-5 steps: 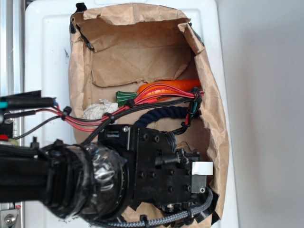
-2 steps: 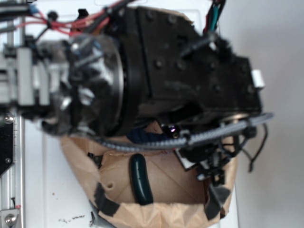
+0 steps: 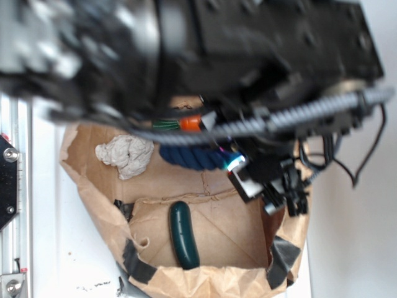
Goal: Grab the blue rope.
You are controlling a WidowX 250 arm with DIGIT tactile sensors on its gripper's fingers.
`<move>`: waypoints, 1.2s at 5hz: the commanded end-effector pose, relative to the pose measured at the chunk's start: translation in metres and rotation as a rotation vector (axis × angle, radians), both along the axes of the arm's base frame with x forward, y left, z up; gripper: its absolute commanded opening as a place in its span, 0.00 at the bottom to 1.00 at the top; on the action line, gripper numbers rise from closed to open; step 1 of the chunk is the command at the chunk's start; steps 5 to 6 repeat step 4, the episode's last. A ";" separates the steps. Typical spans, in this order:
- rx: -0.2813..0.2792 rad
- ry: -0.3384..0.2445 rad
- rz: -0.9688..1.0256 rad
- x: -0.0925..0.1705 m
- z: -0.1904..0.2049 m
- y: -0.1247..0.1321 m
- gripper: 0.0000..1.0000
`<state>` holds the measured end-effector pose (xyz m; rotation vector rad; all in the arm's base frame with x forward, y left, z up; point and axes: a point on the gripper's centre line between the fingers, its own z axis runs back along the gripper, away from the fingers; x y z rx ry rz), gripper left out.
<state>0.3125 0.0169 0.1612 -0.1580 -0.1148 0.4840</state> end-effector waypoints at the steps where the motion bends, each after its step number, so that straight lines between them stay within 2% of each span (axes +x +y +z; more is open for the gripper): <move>1: 0.016 -0.154 -0.081 -0.025 0.036 0.015 0.00; 2: 0.046 -0.190 -0.143 -0.040 0.040 0.006 0.07; 3: 0.077 -0.240 -0.150 -0.053 0.038 0.000 0.00; 6: 0.072 -0.241 -0.162 -0.050 0.035 -0.001 0.00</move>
